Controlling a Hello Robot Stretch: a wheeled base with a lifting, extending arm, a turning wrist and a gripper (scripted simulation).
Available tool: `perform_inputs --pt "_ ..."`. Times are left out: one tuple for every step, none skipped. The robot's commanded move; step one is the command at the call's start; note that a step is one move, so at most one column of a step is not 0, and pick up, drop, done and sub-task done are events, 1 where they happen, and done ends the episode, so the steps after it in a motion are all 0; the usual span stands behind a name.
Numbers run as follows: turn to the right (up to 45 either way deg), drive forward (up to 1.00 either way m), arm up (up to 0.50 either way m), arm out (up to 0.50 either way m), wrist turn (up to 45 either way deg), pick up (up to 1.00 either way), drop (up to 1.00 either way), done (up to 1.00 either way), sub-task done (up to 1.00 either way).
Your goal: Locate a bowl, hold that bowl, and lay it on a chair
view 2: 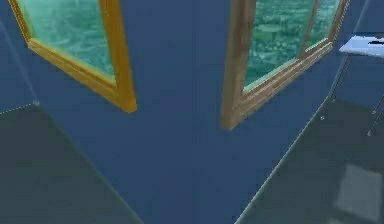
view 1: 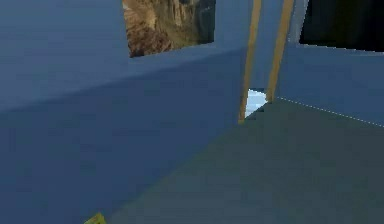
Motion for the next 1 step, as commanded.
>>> perform_inputs --pt "-33.0 0.0 0.0 0.0 0.0 0.0 0.0 0.0 0.0"
